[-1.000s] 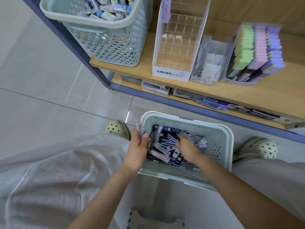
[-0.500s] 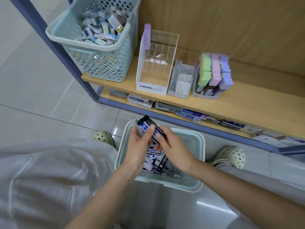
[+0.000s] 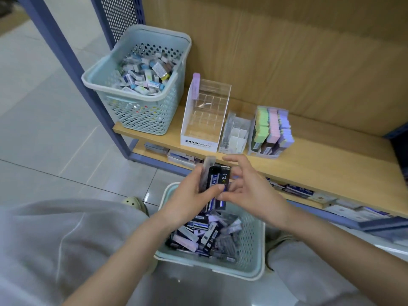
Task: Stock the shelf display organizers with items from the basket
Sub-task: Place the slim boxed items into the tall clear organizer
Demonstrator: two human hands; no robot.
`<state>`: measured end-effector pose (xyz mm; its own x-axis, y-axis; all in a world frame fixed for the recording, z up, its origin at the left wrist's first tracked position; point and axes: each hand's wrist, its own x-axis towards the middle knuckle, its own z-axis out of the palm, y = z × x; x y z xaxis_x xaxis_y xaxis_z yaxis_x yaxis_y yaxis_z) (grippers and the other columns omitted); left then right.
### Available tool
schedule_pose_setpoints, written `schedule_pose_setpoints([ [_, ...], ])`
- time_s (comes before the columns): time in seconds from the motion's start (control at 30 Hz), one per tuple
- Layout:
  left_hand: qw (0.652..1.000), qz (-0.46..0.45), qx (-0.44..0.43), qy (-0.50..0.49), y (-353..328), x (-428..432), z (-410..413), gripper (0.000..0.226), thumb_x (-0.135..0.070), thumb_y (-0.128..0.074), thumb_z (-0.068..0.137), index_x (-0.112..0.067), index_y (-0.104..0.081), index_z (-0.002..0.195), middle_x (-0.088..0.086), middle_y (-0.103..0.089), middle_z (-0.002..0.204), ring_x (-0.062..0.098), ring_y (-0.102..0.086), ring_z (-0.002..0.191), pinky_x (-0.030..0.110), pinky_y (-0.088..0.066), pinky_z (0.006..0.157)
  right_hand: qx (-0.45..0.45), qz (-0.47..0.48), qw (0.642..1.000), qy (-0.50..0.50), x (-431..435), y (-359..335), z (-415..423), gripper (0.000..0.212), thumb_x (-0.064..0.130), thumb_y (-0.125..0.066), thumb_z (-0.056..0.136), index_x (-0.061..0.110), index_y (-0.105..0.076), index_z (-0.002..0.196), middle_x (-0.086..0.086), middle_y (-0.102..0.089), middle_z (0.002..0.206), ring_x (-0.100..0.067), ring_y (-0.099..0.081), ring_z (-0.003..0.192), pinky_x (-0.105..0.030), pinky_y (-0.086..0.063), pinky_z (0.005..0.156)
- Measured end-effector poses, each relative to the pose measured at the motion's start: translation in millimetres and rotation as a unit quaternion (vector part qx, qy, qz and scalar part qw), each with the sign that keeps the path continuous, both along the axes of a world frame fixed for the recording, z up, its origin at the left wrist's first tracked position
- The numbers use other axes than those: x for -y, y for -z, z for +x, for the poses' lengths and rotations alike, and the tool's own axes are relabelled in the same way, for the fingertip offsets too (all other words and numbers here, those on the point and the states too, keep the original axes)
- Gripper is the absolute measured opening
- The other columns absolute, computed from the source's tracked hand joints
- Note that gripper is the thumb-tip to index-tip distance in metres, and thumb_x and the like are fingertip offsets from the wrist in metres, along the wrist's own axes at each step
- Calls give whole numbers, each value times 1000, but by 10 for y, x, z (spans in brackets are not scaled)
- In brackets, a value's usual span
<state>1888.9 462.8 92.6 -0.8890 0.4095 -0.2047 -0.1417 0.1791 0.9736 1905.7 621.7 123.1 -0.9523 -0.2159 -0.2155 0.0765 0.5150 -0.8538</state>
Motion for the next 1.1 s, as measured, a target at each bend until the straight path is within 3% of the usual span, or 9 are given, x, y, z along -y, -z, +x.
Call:
schedule_pose_setpoints([
  [0.07, 1000, 0, -14, 17, -58, -28, -93, 40, -27, -62, 87, -15, -50, 124, 2, -65, 113, 15, -61, 109, 40, -48, 96, -21, 26, 999, -17, -30, -99, -75, 64, 10, -73, 79, 38, -37, 124, 11, -57, 101, -14, -66, 65, -33, -56, 73],
  [0.17, 999, -12, -43, -17, -115, -72, -259, 30, -29, -62, 89, -11, -53, 112, 7, -65, 102, 18, -62, 97, 39, -49, 89, -74, 74, 994, -29, -114, -171, -245, 42, 15, -66, 86, 41, -44, 111, 0, -67, 93, -18, -68, 67, -38, -55, 73],
  [0.3, 992, -35, -72, -94, -176, -103, -486, 15, -24, -59, 90, -13, -49, 89, -5, -48, 72, -3, -46, 60, 12, -40, 62, -122, 106, 985, 61, -342, -96, -598, 20, 19, -58, 92, 29, -51, 108, -6, -68, 94, -21, -66, 80, -45, -52, 80],
  [0.37, 992, -39, -64, -106, -186, -101, -603, 14, -26, -59, 90, -18, -48, 89, -12, -46, 70, -8, -47, 60, 9, -40, 60, -119, 100, 983, 99, -430, -67, -761, 18, 20, -58, 92, 26, -51, 108, -3, -67, 99, -18, -64, 86, -38, -52, 81],
  [0.47, 986, -35, -56, -151, -156, -60, -786, 20, -29, -58, 91, -16, -49, 102, -16, -48, 73, -6, -49, 64, 13, -42, 64, -129, 56, 982, 128, -440, -72, -971, 14, 15, -53, 94, 22, -47, 105, 2, -65, 97, -15, -65, 87, -15, -49, 68],
  [0.57, 978, -35, -51, -197, -110, -22, -955, 22, -30, -56, 92, -12, -49, 101, -10, -49, 75, -6, -49, 62, 13, -39, 59, -172, 31, 975, 137, -355, -117, -1232, 12, 10, -55, 93, 20, -52, 98, 5, -64, 91, -11, -64, 86, -12, -50, 75],
  [0.73, 973, -17, -42, -228, -33, 20, -1156, 21, -28, -55, 93, -9, -50, 98, -10, -47, 71, -12, -47, 53, 4, -37, 51, -270, 60, 948, 159, -156, -155, -1837, 15, 8, -63, 87, 22, -59, 91, 9, -63, 84, 5, -58, 72, -3, -43, 70],
  [0.87, 975, -16, -45, -218, -19, 73, -1302, 14, -29, -55, 93, -17, -49, 93, -12, -46, 70, -12, -48, 59, 4, -37, 53, -277, 84, 944, 160, 6, -103, -2312, 9, 8, -61, 88, 15, -59, 94, 6, -62, 83, 0, -57, 68, -6, -45, 68],
  [1.1, 976, -38, -63, -207, -33, 173, -1458, 26, -28, -55, 93, -23, -37, 75, -9, -34, 64, -10, -40, 45, 7, -34, 48, -221, 204, 949, 94, 144, 155, -2753, 14, 7, -51, 92, 14, -60, 99, -6, -65, 93, -20, -60, 84, -30, -48, 75],
])
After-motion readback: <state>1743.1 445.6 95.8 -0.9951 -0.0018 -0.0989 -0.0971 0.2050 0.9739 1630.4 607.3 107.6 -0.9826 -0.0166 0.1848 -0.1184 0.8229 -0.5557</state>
